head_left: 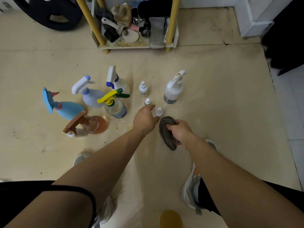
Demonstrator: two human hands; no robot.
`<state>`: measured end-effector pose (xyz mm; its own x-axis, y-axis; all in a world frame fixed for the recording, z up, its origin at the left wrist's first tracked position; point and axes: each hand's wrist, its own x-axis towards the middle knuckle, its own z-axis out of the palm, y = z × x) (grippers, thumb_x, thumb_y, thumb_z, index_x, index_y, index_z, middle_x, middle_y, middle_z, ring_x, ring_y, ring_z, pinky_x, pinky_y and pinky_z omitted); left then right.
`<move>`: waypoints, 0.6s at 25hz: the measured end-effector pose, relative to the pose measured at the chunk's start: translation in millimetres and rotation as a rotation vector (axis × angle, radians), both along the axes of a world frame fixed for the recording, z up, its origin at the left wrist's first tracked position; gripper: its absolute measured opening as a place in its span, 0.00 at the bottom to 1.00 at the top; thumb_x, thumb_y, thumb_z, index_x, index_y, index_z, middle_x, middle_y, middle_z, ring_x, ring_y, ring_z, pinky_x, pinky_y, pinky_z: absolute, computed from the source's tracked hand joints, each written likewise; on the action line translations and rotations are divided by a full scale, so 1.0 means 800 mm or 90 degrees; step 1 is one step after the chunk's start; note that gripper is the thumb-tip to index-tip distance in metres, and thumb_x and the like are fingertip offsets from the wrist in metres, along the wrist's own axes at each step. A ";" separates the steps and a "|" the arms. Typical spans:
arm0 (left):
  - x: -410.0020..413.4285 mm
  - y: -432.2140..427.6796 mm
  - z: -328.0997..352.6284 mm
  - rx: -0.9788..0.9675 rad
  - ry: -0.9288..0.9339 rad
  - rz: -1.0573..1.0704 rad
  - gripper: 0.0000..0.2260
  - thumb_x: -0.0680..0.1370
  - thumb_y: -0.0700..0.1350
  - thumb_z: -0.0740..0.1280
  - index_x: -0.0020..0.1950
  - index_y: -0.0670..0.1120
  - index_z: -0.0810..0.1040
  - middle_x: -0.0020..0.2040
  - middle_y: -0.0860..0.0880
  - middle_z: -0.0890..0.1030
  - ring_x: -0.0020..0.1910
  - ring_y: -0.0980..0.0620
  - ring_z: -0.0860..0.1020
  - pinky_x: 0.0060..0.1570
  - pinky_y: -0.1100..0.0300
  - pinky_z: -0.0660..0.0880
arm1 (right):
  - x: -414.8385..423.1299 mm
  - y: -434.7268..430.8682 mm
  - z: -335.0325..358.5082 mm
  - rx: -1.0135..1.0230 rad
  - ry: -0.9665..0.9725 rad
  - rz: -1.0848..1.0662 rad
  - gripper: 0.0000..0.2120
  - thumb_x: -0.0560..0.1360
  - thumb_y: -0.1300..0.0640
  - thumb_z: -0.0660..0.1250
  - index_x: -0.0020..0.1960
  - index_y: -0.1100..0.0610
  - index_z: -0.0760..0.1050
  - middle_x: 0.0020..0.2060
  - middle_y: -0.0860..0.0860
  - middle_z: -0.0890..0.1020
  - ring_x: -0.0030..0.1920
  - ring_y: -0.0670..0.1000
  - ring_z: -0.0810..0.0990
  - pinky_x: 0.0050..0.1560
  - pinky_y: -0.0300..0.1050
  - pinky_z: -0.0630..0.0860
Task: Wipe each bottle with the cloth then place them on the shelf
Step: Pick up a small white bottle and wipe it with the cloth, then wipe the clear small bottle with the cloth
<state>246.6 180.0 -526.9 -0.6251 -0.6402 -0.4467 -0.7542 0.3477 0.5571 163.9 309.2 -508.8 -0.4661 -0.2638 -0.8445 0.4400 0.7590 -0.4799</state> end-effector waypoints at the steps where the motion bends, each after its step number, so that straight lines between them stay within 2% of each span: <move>1: 0.007 -0.004 0.008 0.000 -0.005 0.002 0.22 0.76 0.47 0.72 0.69 0.46 0.76 0.64 0.47 0.80 0.59 0.45 0.80 0.59 0.52 0.75 | 0.002 -0.001 0.008 -0.005 0.002 0.003 0.05 0.81 0.56 0.66 0.56 0.53 0.77 0.53 0.56 0.82 0.53 0.59 0.81 0.39 0.45 0.78; 5: 0.026 -0.023 0.027 -0.012 -0.009 0.063 0.13 0.77 0.48 0.70 0.60 0.47 0.78 0.54 0.48 0.83 0.54 0.46 0.80 0.52 0.55 0.76 | 0.017 -0.007 0.028 -0.020 -0.002 0.005 0.06 0.81 0.56 0.66 0.57 0.53 0.78 0.53 0.56 0.83 0.54 0.59 0.81 0.45 0.49 0.80; 8: 0.021 -0.037 0.029 -0.019 0.011 0.099 0.17 0.78 0.51 0.69 0.64 0.47 0.73 0.53 0.46 0.82 0.53 0.44 0.80 0.52 0.51 0.78 | 0.029 -0.009 0.029 -0.025 -0.017 0.010 0.05 0.81 0.56 0.66 0.56 0.53 0.78 0.52 0.55 0.83 0.53 0.58 0.82 0.41 0.46 0.79; 11: 0.005 -0.048 0.021 -0.032 0.020 0.092 0.19 0.78 0.51 0.69 0.67 0.50 0.72 0.56 0.45 0.79 0.54 0.43 0.78 0.53 0.47 0.78 | 0.036 -0.005 0.019 -0.012 -0.036 0.020 0.07 0.81 0.55 0.66 0.58 0.54 0.77 0.52 0.56 0.83 0.54 0.59 0.82 0.44 0.48 0.81; 15: -0.011 -0.053 0.002 -0.079 -0.007 0.032 0.17 0.78 0.51 0.69 0.66 0.52 0.74 0.55 0.46 0.75 0.51 0.44 0.77 0.46 0.51 0.75 | 0.034 0.005 0.003 0.015 -0.043 0.044 0.06 0.81 0.56 0.65 0.57 0.54 0.76 0.50 0.55 0.82 0.50 0.57 0.81 0.42 0.47 0.80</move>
<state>237.8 137.3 -525.0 -0.5870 -0.7209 -0.3685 -0.7778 0.3756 0.5040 191.4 313.0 -506.8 -0.3892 -0.2725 -0.8799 0.4177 0.7992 -0.4323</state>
